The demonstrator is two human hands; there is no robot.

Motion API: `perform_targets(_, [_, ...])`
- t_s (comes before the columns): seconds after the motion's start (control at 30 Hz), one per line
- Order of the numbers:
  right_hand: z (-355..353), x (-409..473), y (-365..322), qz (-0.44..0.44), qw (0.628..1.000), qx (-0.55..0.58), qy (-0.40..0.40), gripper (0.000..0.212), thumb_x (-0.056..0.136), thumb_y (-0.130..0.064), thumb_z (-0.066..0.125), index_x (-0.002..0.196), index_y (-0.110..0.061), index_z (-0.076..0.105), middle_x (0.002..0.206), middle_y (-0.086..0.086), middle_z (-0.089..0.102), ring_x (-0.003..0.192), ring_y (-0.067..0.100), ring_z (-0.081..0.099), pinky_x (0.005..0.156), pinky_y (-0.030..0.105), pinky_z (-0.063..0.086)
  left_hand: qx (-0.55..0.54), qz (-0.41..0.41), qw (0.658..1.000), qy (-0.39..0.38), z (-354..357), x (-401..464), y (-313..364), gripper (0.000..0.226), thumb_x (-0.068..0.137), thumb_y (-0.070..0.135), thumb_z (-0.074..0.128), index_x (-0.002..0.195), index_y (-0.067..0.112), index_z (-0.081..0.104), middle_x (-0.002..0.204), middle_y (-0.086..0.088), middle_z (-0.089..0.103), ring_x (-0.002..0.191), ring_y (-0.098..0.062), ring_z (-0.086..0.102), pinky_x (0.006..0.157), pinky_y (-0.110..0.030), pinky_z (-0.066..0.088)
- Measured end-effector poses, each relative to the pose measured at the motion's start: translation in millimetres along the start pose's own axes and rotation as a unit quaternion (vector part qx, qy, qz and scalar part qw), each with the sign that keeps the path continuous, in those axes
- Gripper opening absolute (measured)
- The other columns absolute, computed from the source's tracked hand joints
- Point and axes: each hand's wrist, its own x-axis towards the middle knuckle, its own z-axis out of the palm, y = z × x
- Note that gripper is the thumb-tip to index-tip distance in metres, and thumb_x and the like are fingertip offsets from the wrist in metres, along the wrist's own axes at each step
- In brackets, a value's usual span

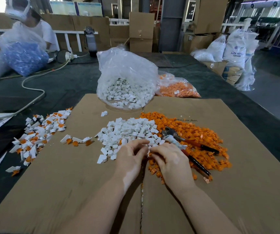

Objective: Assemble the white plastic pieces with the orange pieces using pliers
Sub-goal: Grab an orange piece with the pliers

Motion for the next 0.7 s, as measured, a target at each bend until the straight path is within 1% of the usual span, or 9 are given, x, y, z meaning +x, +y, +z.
perform_targets(0.07, [2.5, -1.9, 0.6, 0.024, 1.0, 0.016, 0.012, 0.007, 0.077, -0.001, 0.072, 0.081, -0.007, 0.072, 0.077, 0.003, 0.067, 0.076, 0.02, 0.063, 0.071, 0.033, 0.053, -0.019, 0.004, 1.0, -0.021, -1.9, -3.9, -2.2, 0.025, 0.085, 0.003, 0.062, 0.097, 0.025, 0.067, 0.095, 0.002, 0.069, 0.091, -0.009, 0.063, 0.085, -0.023, 0.05])
perform_targets(0.1, [3.3, -2.3, 0.8, 0.033, 0.999, 0.023, 0.016, 0.007, 0.077, -0.001, 0.072, 0.08, -0.007, 0.071, 0.077, 0.002, 0.067, 0.077, 0.02, 0.063, 0.071, 0.033, 0.053, -0.024, 0.01, 0.999, -0.038, -3.0, -5.2, -3.3, 0.03, 0.082, 0.001, 0.065, 0.098, 0.026, 0.066, 0.093, 0.004, 0.068, 0.086, -0.004, 0.062, 0.081, -0.018, 0.05])
perform_targets(0.17, [3.9, -3.4, 0.1, 0.041, 0.998, 0.037, 0.02, 0.008, 0.077, 0.0, 0.072, 0.08, -0.007, 0.071, 0.078, 0.001, 0.068, 0.078, 0.018, 0.063, 0.072, 0.03, 0.052, 0.001, 0.026, 0.997, -0.067, -4.0, -7.6, -4.1, 0.037, 0.076, -0.001, 0.07, 0.101, 0.025, 0.065, 0.088, 0.01, 0.066, 0.072, 0.005, 0.057, 0.07, -0.008, 0.045])
perform_targets(0.23, [3.8, -4.6, -0.3, 0.042, 0.998, 0.043, 0.024, 0.008, 0.077, -0.001, 0.072, 0.082, -0.007, 0.072, 0.08, 0.001, 0.069, 0.079, 0.017, 0.064, 0.074, 0.028, 0.051, 0.031, 0.037, 0.996, -0.069, -3.5, -7.4, -4.4, 0.037, 0.075, -0.001, 0.072, 0.104, 0.021, 0.066, 0.082, 0.012, 0.063, 0.069, 0.005, 0.054, 0.067, -0.005, 0.041])
perform_targets(0.33, [3.5, -6.6, 1.4, 0.056, 0.996, 0.039, 0.049, 0.011, 0.079, 0.0, 0.071, 0.088, -0.006, 0.073, 0.084, 0.002, 0.07, 0.082, 0.016, 0.065, 0.079, 0.022, 0.048, 0.022, 0.042, 0.997, -0.056, -4.3, -7.1, -4.9, 0.032, 0.078, -0.001, 0.07, 0.102, 0.02, 0.066, 0.074, 0.011, 0.058, 0.071, -0.002, 0.053, 0.066, -0.006, 0.041])
perform_targets(0.43, [2.7, -7.3, 2.9, 0.069, 0.994, 0.052, 0.068, 0.013, 0.08, 0.002, 0.069, 0.091, -0.005, 0.072, 0.086, 0.004, 0.07, 0.085, 0.017, 0.065, 0.081, 0.014, 0.042, 0.0, 0.039, 0.998, -0.05, -5.1, -6.8, -6.5, 0.032, 0.079, -0.002, 0.068, 0.099, 0.023, 0.064, 0.078, 0.01, 0.06, 0.076, -0.006, 0.055, 0.07, -0.008, 0.043])
perform_targets(0.53, [3.2, -8.0, 3.4, 0.055, 0.995, 0.055, 0.058, 0.013, 0.081, 0.002, 0.068, 0.091, -0.005, 0.071, 0.086, 0.004, 0.068, 0.086, 0.019, 0.064, 0.081, 0.018, 0.043, -0.009, 0.042, 0.997, -0.058, -4.7, -7.1, -6.7, 0.032, 0.08, -0.003, 0.067, 0.1, 0.022, 0.064, 0.082, 0.008, 0.062, 0.078, -0.007, 0.056, 0.072, -0.01, 0.044])
perform_targets(0.7, [4.3, -7.8, 2.7, 0.036, 0.997, 0.061, 0.039, 0.011, 0.08, -0.002, 0.069, 0.09, -0.006, 0.072, 0.085, 0.002, 0.066, 0.085, 0.018, 0.061, 0.081, 0.02, 0.043, 0.02, 0.071, 0.995, -0.073, -5.8, -7.9, -6.8, 0.03, 0.081, 0.001, 0.066, 0.102, 0.022, 0.063, 0.087, 0.009, 0.064, 0.075, 0.002, 0.055, 0.073, -0.009, 0.043])
